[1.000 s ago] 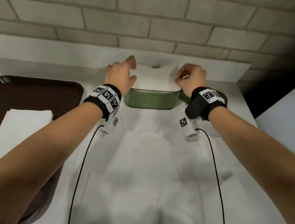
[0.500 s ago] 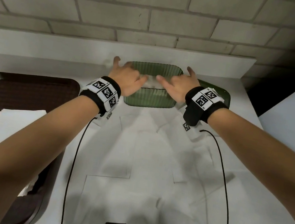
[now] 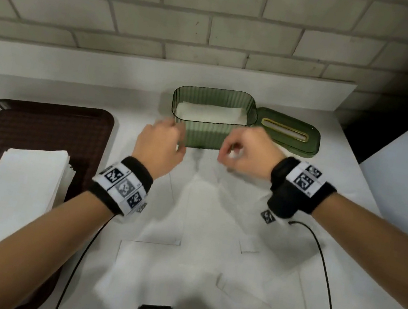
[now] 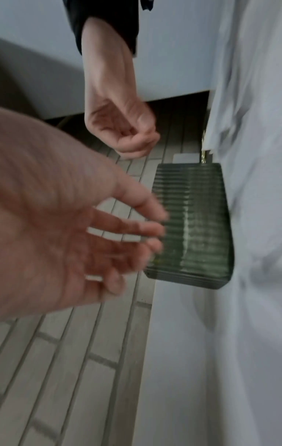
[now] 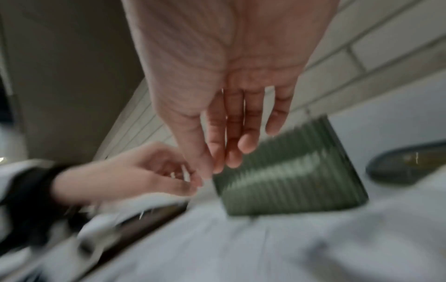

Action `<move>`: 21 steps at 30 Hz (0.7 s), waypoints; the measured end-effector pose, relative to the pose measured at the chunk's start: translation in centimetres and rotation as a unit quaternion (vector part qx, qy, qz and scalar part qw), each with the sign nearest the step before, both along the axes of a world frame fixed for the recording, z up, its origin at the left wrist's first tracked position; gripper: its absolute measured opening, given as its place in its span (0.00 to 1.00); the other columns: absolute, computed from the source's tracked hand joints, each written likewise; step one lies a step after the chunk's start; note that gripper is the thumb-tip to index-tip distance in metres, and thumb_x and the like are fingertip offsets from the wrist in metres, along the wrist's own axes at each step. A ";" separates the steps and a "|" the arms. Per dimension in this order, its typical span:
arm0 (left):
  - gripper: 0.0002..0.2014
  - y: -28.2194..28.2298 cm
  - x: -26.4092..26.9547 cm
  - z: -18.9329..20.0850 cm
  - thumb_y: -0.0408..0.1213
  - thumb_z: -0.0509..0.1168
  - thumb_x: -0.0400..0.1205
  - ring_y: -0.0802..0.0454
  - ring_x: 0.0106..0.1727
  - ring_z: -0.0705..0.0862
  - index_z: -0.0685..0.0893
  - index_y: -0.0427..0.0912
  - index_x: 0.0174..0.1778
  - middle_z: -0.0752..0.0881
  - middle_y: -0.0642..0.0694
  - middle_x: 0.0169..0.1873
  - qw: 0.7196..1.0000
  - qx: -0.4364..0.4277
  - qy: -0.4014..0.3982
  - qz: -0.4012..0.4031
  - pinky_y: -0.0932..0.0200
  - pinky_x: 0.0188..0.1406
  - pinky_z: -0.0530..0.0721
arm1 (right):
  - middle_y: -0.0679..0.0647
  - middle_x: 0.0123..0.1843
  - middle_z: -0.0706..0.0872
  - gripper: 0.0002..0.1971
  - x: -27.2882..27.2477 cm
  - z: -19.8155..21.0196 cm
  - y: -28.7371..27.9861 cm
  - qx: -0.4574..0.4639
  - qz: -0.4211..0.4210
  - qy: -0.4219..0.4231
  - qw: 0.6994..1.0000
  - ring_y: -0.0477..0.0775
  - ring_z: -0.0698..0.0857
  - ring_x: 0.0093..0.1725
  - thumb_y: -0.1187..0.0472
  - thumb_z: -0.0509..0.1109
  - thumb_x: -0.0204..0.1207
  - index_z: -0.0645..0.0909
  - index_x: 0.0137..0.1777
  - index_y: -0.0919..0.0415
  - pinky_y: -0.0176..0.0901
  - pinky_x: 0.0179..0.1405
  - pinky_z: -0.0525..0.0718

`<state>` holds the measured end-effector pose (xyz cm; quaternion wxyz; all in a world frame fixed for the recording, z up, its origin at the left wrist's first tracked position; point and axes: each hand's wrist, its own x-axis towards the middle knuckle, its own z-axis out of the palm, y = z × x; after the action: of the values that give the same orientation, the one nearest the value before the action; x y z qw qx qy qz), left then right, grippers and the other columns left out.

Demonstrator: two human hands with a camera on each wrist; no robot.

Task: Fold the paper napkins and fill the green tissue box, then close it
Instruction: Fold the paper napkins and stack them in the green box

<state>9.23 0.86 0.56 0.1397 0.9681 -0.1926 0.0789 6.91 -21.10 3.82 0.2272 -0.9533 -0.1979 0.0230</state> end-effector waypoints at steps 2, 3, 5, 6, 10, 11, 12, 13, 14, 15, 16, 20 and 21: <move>0.18 -0.1 -0.8 -0.7 0.46 0.67 0.79 0.39 0.55 0.81 0.81 0.36 0.57 0.79 0.39 0.55 0.991 0.077 0.107 0.032 0.44 0.50 0.84 | 0.44 0.48 0.85 0.11 -1.3 -1.7 0.6 -0.070 0.035 0.047 0.996 0.42 0.80 0.46 0.51 0.77 0.70 0.87 0.51 0.51 0.42 0.48 0.79; 0.26 -0.2 -1.0 -0.8 0.52 0.68 0.78 0.38 0.60 0.79 0.77 0.35 0.63 0.76 0.38 0.59 0.980 0.110 0.157 0.043 0.44 0.52 0.83 | 0.45 0.52 0.84 0.18 -1.7 -2.5 0.8 -0.105 0.052 0.062 0.991 0.45 0.80 0.51 0.46 0.78 0.68 0.86 0.56 0.51 0.44 0.53 0.78; 0.39 -0.5 -1.2 -0.8 0.61 0.70 0.74 0.38 0.66 0.73 0.71 0.34 0.69 0.72 0.38 0.63 0.959 0.163 0.227 0.050 0.46 0.55 0.80 | 0.46 0.59 0.81 0.31 -2.1 -3.6 1.5 -0.178 0.077 0.077 0.978 0.50 0.75 0.59 0.37 0.77 0.64 0.82 0.65 0.52 0.47 0.58 0.71; 0.43 -0.7 -1.2 -0.9 0.63 0.71 0.71 0.38 0.67 0.72 0.68 0.33 0.70 0.71 0.38 0.65 0.951 0.181 0.246 0.049 0.46 0.57 0.79 | 0.47 0.61 0.79 0.36 -2.1 -3.9 1.7 -0.211 0.082 0.072 0.971 0.51 0.73 0.60 0.33 0.76 0.62 0.80 0.67 0.51 0.47 0.57 0.68; 0.49 -0.8 -1.1 -1.6 0.63 0.74 0.67 0.38 0.69 0.69 0.64 0.33 0.73 0.68 0.37 0.66 0.944 0.187 0.268 0.050 0.47 0.62 0.79 | 0.47 0.58 0.77 0.43 -2.2 -4.3 2.5 -0.263 0.060 0.074 0.960 0.52 0.70 0.58 0.28 0.77 0.53 0.78 0.65 0.51 0.50 0.58 0.67; 0.47 -0.9 -1.1 -1.7 0.62 0.75 0.68 0.38 0.68 0.70 0.65 0.32 0.72 0.69 0.37 0.66 0.945 0.178 0.272 0.047 0.47 0.63 0.78 | 0.47 0.56 0.77 0.41 -2.3 -4.2 2.6 -0.265 0.055 0.080 0.959 0.52 0.70 0.57 0.28 0.78 0.53 0.78 0.63 0.52 0.51 0.59 0.67; 0.45 -1.0 -1.1 -1.9 0.60 0.75 0.69 0.38 0.68 0.70 0.67 0.33 0.71 0.69 0.37 0.65 0.945 0.165 0.279 0.043 0.48 0.64 0.77 | 0.47 0.55 0.77 0.40 -2.3 -4.2 2.7 -0.268 0.056 0.084 0.958 0.52 0.70 0.56 0.28 0.78 0.53 0.79 0.60 0.53 0.51 0.59 0.67; 0.41 -1.1 -1.1 -2.0 0.58 0.76 0.69 0.39 0.67 0.71 0.70 0.34 0.68 0.70 0.37 0.63 0.945 0.146 0.291 0.041 0.49 0.63 0.77 | 0.48 0.55 0.77 0.38 -2.3 -4.0 2.8 -0.272 0.060 0.086 0.957 0.53 0.70 0.56 0.28 0.77 0.53 0.80 0.58 0.54 0.52 0.59 0.67; 0.36 -1.1 -1.0 -2.3 0.55 0.77 0.69 0.40 0.65 0.73 0.73 0.35 0.63 0.72 0.38 0.60 0.944 0.121 0.305 0.041 0.50 0.60 0.78 | 0.49 0.54 0.78 0.37 -2.2 -4.1 2.9 -0.273 0.065 0.092 0.955 0.53 0.70 0.55 0.29 0.77 0.54 0.81 0.56 0.54 0.51 0.59 0.67; 0.31 -1.0 -0.9 -2.5 0.53 0.78 0.68 0.41 0.61 0.77 0.75 0.37 0.56 0.75 0.40 0.55 0.945 0.087 0.313 0.039 0.52 0.54 0.80 | 0.50 0.53 0.79 0.34 -2.3 -4.0 3.0 -0.271 0.068 0.097 0.955 0.54 0.69 0.54 0.31 0.78 0.56 0.82 0.54 0.55 0.50 0.58 0.66; 0.26 -0.9 -0.7 -2.9 0.50 0.80 0.66 0.42 0.56 0.80 0.76 0.38 0.47 0.78 0.42 0.49 0.946 0.049 0.317 0.042 0.55 0.46 0.80 | 0.51 0.51 0.79 0.30 -2.4 -4.0 3.0 -0.258 0.065 0.103 0.958 0.54 0.68 0.53 0.34 0.79 0.58 0.82 0.52 0.56 0.48 0.56 0.64; 0.18 -0.3 -0.8 -2.6 0.35 0.80 0.66 0.51 0.31 0.75 0.73 0.44 0.28 0.75 0.49 0.28 0.936 -0.113 0.327 0.054 0.63 0.25 0.69 | 0.51 0.43 0.80 0.18 -2.3 -3.5 2.9 -0.175 0.045 0.112 0.977 0.58 0.72 0.52 0.44 0.77 0.68 0.85 0.46 0.58 0.46 0.57 0.62; 0.15 -0.3 -1.0 -2.3 0.31 0.78 0.67 0.51 0.30 0.74 0.75 0.43 0.28 0.77 0.49 0.26 0.930 -0.150 0.333 0.045 0.63 0.26 0.70 | 0.51 0.42 0.82 0.16 -2.2 -3.3 2.8 -0.158 0.039 0.110 0.980 0.58 0.73 0.53 0.44 0.76 0.69 0.86 0.43 0.58 0.47 0.57 0.63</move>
<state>8.26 0.56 -1.77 0.3352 0.9144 -0.0772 -0.2134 4.76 -18.29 0.52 0.0926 -0.9604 -0.2021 0.1678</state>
